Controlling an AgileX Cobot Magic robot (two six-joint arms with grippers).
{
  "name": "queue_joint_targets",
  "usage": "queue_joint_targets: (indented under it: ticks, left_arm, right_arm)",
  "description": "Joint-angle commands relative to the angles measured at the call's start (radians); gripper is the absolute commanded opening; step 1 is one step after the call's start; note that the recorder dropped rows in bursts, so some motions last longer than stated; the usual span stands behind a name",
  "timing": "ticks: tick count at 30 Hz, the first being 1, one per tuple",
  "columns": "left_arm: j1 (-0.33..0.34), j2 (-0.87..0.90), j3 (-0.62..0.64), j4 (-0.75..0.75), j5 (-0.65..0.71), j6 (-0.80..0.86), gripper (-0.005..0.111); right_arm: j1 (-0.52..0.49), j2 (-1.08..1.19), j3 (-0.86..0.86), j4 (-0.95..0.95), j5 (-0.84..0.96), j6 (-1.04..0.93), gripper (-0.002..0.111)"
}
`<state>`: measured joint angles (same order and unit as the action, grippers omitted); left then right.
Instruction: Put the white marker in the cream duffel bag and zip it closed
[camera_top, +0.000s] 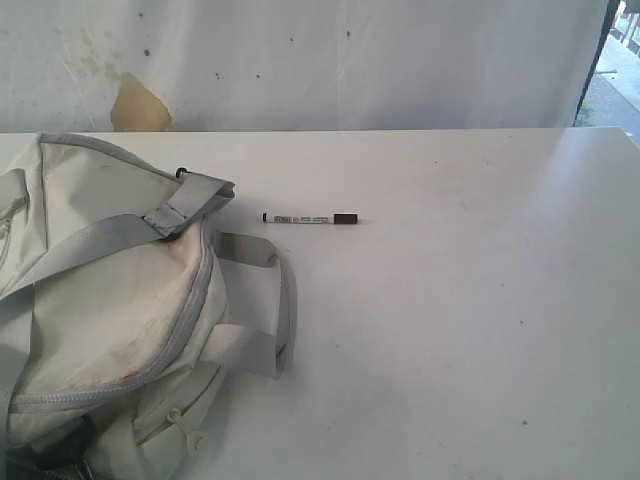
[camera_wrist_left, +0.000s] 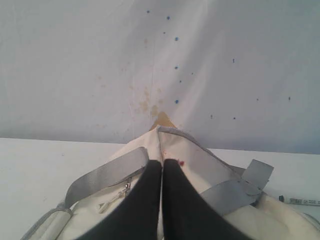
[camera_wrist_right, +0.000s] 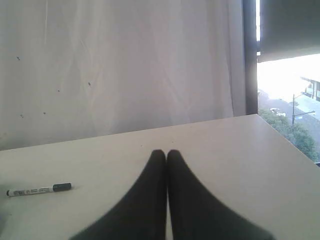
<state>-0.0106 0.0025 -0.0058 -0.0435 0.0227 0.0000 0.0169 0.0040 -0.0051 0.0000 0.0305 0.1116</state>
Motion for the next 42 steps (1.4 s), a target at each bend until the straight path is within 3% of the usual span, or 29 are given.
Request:
queue_joint_targets:
  ticks: [1,16,20,23,30,38,42]
  left_arm:
    - [-0.002,-0.003,0.006,0.001,-0.002,0.000,0.000]
    - [-0.002,-0.003,0.006,-0.002,-0.012,-0.007,0.000]
    - [-0.002,-0.003,0.006,-0.007,-0.063,-0.086,0.000]
    - [-0.002,-0.003,-0.032,-0.012,-0.053,-0.245,0.000]
    - [-0.002,-0.003,-0.298,0.002,0.182,-0.204,0.000]
    - [-0.002,0.032,-0.570,0.182,0.657,-0.206,0.000]
    - [-0.002,0.103,-0.669,0.224,0.777,-0.213,0.000]
  right_arm:
    - [-0.005,-0.004,0.005,0.000,-0.009,-0.002,0.000]
    - [-0.005,-0.004,0.005,0.000,-0.074,-0.002,0.000]
    - [-0.005,-0.004,-0.012,0.000,-0.151,0.062,0.000]
    - [-0.005,-0.004,-0.169,0.000,-0.054,0.076,0.000]
    - [-0.005,0.116,-0.450,0.000,0.194,-0.078,0.000]
    - [-0.005,0.333,-0.604,0.000,0.361,-0.093,0.000]
    - [-0.005,0.444,-0.643,0.000,0.383,-0.090,0.000]
